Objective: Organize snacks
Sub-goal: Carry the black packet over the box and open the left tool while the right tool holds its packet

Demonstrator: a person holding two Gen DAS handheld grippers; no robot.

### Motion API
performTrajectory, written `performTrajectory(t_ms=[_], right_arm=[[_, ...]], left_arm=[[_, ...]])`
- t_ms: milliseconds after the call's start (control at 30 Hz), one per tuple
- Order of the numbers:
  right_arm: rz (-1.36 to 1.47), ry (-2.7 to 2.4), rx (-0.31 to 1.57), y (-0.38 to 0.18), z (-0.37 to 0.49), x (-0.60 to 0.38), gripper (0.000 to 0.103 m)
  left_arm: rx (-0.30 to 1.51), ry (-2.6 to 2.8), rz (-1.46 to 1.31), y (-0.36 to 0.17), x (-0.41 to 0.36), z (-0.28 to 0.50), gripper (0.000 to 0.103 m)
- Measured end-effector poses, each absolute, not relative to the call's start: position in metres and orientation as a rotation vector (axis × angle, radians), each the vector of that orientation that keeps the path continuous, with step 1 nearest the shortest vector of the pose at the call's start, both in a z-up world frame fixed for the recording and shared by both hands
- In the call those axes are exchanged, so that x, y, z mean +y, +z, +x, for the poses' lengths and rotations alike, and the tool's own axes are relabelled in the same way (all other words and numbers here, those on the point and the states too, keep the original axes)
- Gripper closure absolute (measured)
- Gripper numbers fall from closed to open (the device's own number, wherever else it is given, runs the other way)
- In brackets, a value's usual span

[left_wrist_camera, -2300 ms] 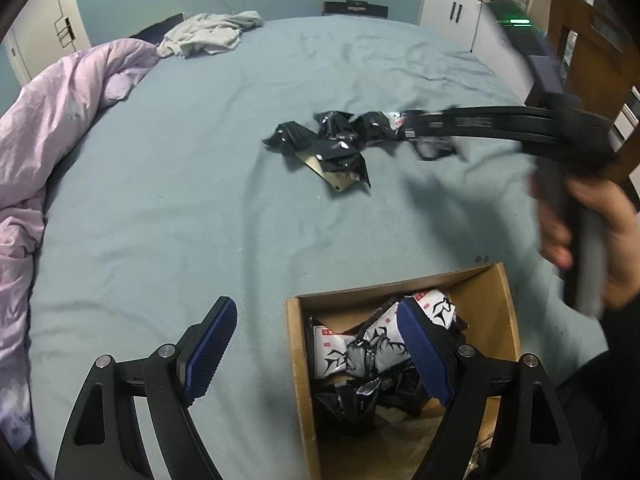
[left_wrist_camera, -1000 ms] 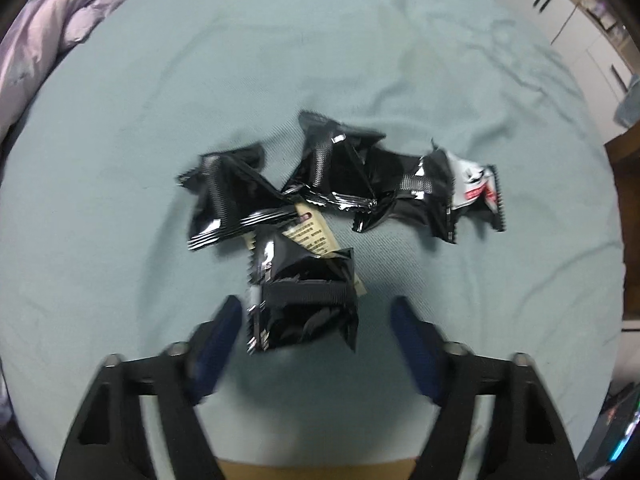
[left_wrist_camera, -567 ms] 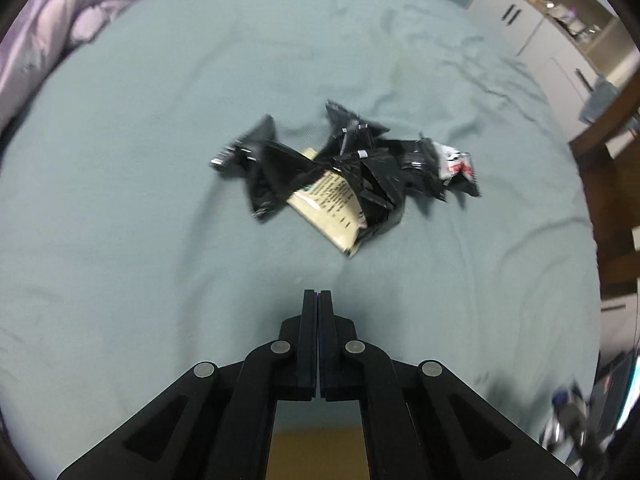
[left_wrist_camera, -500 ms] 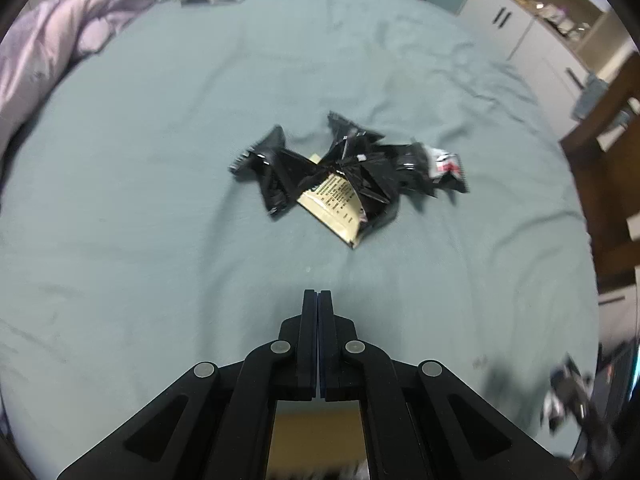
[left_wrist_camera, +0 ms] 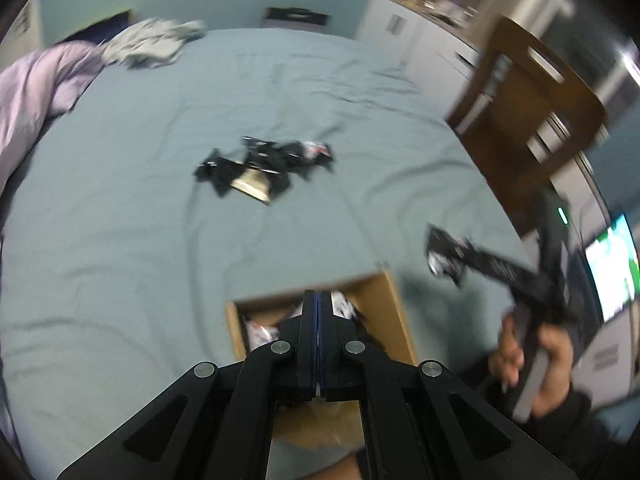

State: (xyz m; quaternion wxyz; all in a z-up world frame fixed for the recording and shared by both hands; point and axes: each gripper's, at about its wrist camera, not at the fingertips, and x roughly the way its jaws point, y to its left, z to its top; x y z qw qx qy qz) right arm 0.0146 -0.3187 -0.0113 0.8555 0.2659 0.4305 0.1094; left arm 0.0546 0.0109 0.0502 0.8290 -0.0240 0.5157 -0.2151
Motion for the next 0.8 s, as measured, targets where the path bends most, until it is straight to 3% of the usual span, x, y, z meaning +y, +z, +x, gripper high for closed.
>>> performTrajectory(t_ms=[133,800], right_arm=[[0.509,0.232,0.900,-0.007,0.013,-0.311,0.074],[0.372,0.334,0.918,-0.002,0.014,-0.284,0.074]], left_arm=[[1.067,-0.504,0.045,0.033,-0.006,0.029,0.103],[1.319,-0.374,0.258,-0.084,-0.023,0.039,0.103]])
